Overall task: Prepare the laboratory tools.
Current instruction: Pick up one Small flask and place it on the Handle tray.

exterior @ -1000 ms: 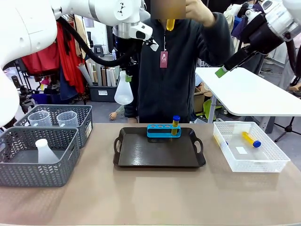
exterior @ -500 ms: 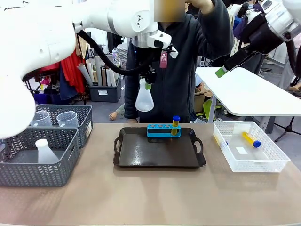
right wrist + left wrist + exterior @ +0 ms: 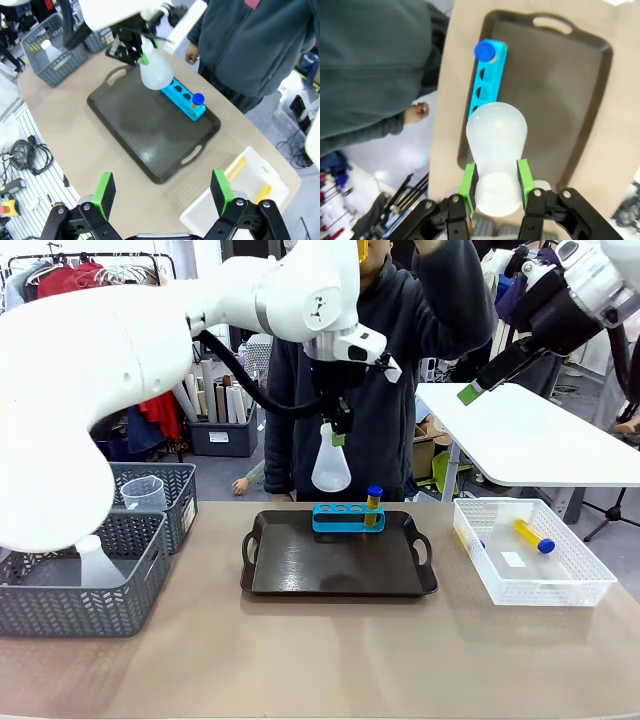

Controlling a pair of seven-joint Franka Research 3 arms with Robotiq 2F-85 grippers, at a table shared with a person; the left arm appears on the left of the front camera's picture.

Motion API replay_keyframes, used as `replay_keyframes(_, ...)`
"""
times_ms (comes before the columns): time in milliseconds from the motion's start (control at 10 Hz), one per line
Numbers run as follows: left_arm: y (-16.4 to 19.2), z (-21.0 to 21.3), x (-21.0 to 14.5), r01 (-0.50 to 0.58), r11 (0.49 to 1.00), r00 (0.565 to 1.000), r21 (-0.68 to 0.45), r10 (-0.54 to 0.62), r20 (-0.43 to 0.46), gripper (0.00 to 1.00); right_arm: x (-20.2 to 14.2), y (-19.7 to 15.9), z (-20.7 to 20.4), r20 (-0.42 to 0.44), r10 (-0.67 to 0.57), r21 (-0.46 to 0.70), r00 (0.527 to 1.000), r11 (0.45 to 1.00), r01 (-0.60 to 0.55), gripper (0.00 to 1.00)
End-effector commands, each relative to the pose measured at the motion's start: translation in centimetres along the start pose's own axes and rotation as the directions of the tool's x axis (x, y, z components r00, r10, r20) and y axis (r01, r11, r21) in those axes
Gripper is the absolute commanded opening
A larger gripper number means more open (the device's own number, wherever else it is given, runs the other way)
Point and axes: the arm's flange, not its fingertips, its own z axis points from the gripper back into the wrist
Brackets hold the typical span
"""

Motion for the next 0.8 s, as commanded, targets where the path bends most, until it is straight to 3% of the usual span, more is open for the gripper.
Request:
replay_keyframes(0, 1.4, 0.4, 3.1, 0.066, 0.997, 0.998, -0.044, -0.064, 0.029, 0.0, -0.1, 0.0, 0.1, 0.002, -0.001, 0.001, 1.0, 1.0, 0.001, 1.0)
replay_keyframes(700, 0.5, -6.5, 7.2, 0.208, 0.969, 0.978, -0.135, -0.203, 0.049, 0.0, -0.1, 0.0, 0.1, 0.002, -0.001, 0.001, 1.0, 1.0, 0.001, 1.0)
